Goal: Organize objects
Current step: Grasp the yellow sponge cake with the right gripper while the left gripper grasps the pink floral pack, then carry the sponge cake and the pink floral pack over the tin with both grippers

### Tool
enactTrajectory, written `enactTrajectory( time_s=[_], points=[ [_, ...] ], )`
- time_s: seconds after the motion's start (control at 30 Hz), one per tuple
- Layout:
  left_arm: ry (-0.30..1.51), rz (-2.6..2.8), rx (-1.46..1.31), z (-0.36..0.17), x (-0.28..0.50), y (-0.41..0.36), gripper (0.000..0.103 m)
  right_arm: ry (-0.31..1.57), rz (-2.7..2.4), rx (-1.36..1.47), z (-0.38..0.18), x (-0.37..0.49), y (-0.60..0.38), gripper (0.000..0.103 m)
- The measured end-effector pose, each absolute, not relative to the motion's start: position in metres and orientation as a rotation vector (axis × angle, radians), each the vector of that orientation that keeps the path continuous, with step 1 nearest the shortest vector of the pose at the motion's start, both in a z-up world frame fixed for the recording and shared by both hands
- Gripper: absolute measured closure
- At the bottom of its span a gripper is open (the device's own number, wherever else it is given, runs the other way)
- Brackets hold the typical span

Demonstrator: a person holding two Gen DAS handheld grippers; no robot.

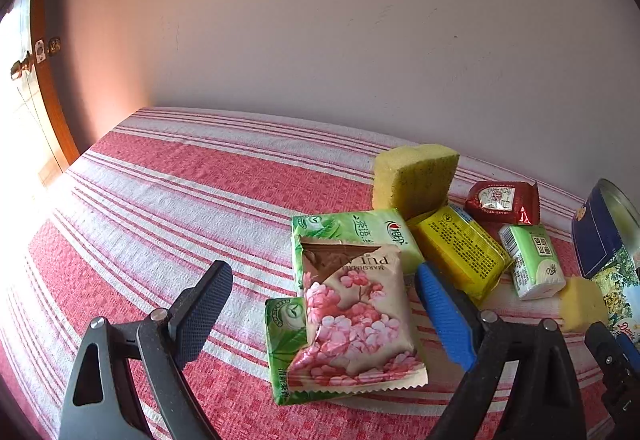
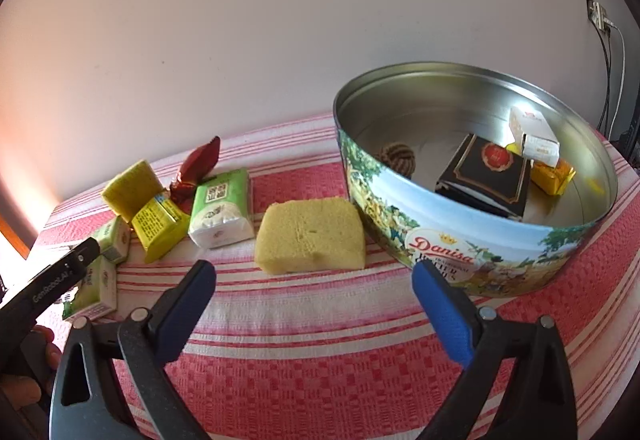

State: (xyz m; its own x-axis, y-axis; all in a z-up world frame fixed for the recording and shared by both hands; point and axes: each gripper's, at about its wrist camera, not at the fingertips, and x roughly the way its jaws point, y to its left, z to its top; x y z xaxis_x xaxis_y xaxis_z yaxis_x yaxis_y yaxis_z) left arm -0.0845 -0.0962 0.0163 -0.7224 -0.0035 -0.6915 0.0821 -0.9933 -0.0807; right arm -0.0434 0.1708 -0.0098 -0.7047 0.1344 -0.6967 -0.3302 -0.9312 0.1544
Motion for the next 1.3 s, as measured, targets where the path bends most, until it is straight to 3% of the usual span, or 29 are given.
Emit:
enactTrajectory(
  time_s=[0.27, 0.33, 0.4, 0.47, 0.5, 0.73, 0.97, 1.2, 1.3],
  points=[
    [0.233, -2.854, 1.25, 0.008, -0.099, -0.108, 0.012, 0.351, 2.52, -1.178, -0.024, -0.09, 0.168, 0.01],
    [0.254, -2.872, 1.266, 0.006, -0.1, -0.11, 0.023, 0.352, 2.506, -1.214, -0.028, -0.099, 0.167, 0.011],
    [0.255, -2.895, 1.267, 0.008, -0.099, -0.11, 0.035, 0.344, 2.498, -1.226, -0.029, -0.102, 0.168, 0.02],
    [0.251, -2.923, 1.264, 0.01, -0.096, -0.11, 0.053, 0.357, 2.506, -1.192, -0.026, -0.097, 0.171, 0.033],
    [0.245, -2.932, 1.263, 0.011, -0.095, -0.109, 0.055, 0.37, 2.531, -1.19, -0.025, -0.095, 0.171, 0.033],
    [0.335, -3.008, 1.224, 0.023, -0.083, -0.121, 0.059, 0.377, 2.672, -1.153, -0.016, -0.079, 0.164, 0.037],
    [0.457, -3.202, 0.941, 0.056, -0.06, -0.128, 0.059, 0.321, 2.873, -0.933, 0.014, -0.042, 0.144, 0.037],
    [0.326, -3.294, 0.801, 0.061, -0.043, -0.102, 0.059, 0.073, 2.996, -0.562, 0.047, -0.021, 0.131, 0.037],
    [0.261, -3.302, 0.804, 0.058, -0.04, -0.089, 0.059, 0.062, 3.042, -0.519, 0.052, -0.006, 0.123, 0.037]
  ],
)
